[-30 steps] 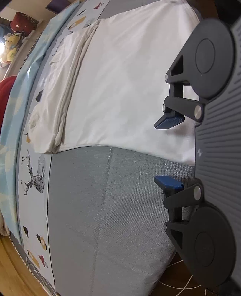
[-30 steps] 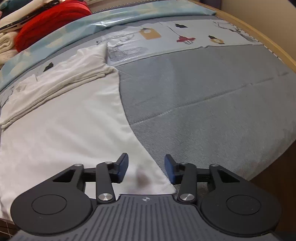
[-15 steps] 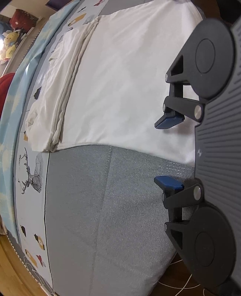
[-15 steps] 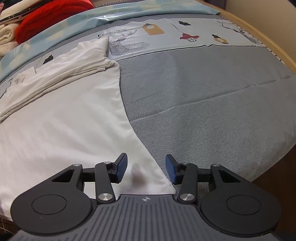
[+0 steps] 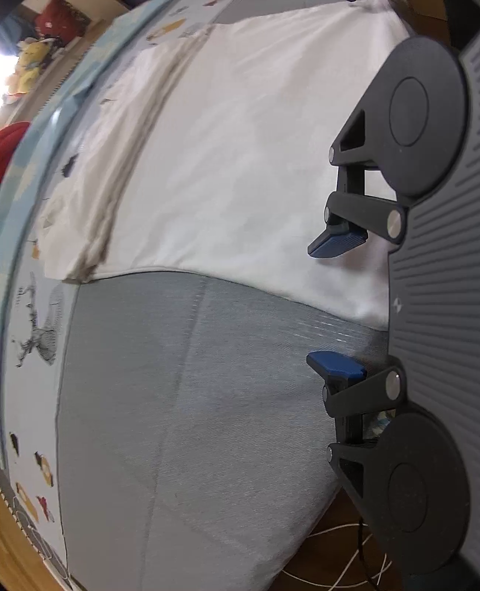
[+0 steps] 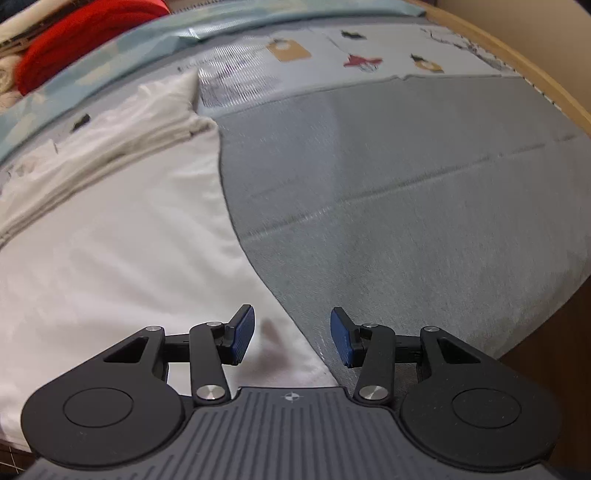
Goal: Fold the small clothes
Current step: 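Grasp the shirt hem with the right gripper while the left gripper grasps the hem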
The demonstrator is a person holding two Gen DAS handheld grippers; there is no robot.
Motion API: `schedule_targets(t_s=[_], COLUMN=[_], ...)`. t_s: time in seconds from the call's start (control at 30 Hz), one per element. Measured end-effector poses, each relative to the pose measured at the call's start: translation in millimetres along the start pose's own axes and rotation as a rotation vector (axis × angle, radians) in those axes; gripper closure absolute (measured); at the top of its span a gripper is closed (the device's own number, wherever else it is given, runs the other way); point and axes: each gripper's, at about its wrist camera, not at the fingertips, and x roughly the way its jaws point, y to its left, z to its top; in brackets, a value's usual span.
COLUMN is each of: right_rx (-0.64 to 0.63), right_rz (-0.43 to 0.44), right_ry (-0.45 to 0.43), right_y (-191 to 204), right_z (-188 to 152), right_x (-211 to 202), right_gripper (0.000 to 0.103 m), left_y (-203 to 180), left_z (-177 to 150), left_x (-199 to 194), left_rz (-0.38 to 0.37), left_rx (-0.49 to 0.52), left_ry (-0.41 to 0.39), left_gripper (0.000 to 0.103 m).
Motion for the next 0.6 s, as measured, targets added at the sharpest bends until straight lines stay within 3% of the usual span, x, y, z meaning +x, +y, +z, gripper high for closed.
schedule_targets(t_s=[0.13, 0.17, 0.2, 0.27, 0.33, 0.37, 0.43, 0.53, 0.6], right_rx=[-0.043, -0.057, -0.071, -0.092, -0.106, -0.118, -0.146, -0.146, -0.126], right_rz=[-0.047, -0.057, -0.064, -0.072, -0.068, -0.058, -0.011, 0.023, 0.040], right_ry=[0.071, 0.080, 0.077, 0.076, 0.079, 0.077, 0.069, 0.037, 0.042], right_y=[3, 5, 7, 9, 12, 13, 16, 18, 15], right_z=[-5, -6, -7, -7, -9, -9, -10, -11, -9], right_x=[15, 17, 18, 19, 19, 19, 15, 8, 7], right_gripper=[0.055, 0.054, 0.054, 0.054, 0.058, 0.077, 0.099, 0.099, 0.099], left_y=[-10, -12, -14, -17, -20, -21, -20, -15, -12], left_z=[-7, -8, -9, -9, -10, -11, -10, -3, -1], left_x=[4, 4, 3, 0, -4, -6, -14, -21, -19], left_rz=[0.052, 0.054, 0.053, 0.029, 0.036, 0.042, 0.043, 0.046, 0.044], left_rx=[0.095, 0.108, 0.119, 0.140, 0.159, 0.164, 0.154, 0.124, 0.104], left_ry=[0.009, 0.005, -0.001, -0.007, -0.023, -0.035, -0.065, -0.111, -0.097], left_gripper=[0.044, 0.053, 0.074, 0.099, 0.099, 0.099, 0.099, 0.099, 0.098])
